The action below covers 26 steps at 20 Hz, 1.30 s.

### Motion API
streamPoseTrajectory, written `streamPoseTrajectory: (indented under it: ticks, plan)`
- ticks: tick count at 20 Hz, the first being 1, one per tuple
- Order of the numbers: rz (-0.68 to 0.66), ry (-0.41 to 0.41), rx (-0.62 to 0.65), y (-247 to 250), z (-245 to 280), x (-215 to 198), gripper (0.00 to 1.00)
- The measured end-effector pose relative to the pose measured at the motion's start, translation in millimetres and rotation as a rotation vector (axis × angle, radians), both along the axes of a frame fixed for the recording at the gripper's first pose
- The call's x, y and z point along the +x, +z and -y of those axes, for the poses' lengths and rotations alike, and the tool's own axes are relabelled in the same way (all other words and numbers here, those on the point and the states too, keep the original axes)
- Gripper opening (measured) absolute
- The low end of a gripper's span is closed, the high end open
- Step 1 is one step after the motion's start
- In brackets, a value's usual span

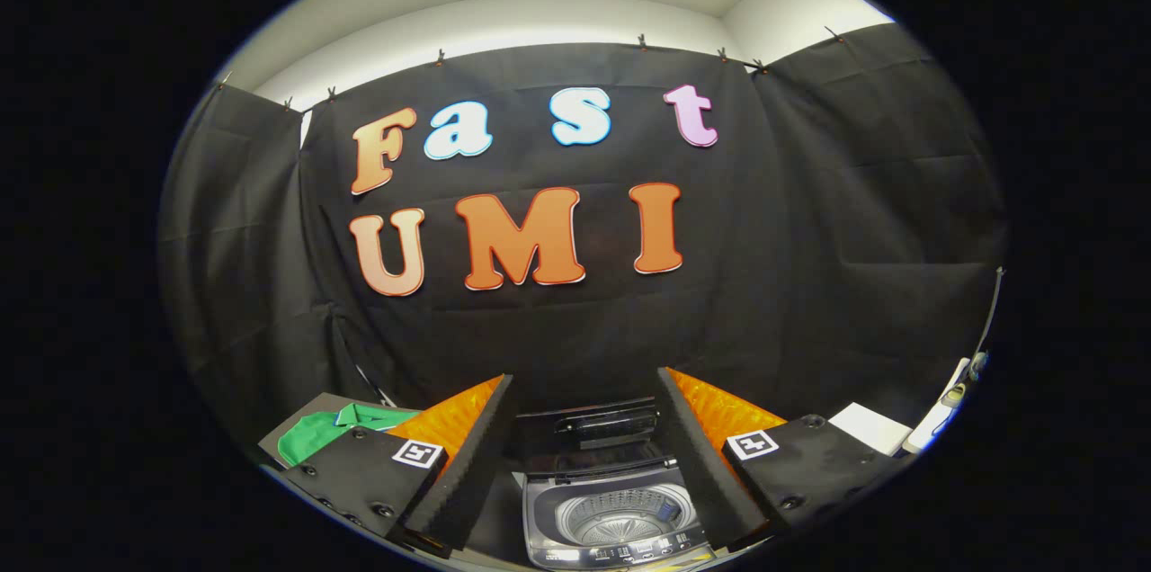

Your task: Put the clothes into the washing machine and then close the washing machine lid.

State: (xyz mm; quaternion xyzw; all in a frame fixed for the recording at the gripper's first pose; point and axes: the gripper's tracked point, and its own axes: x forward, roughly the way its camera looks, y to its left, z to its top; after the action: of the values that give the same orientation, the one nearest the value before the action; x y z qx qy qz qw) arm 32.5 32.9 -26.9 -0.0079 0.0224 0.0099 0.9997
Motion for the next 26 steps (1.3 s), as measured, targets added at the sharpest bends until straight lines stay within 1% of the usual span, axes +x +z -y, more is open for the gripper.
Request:
streamPoseTrajectory:
  ticks: [6, 12, 16, 22, 26]
  plan:
    - [-0.029, 0.116, 0.007, -13.3, -68.8, 6.9, 0.99]
    - [-0.069, 0.243, -0.032, -35.3, -148.7, 11.0, 0.99]
    - [-0.116, 0.320, -0.067, -60.7, -196.1, 10.9, 0.99]
    - [-0.206, 0.418, -0.081, -106.0, -258.4, 10.6, 0.99]
    - [-0.277, 0.449, -0.062, -138.6, -287.0, 15.8, 0.99]
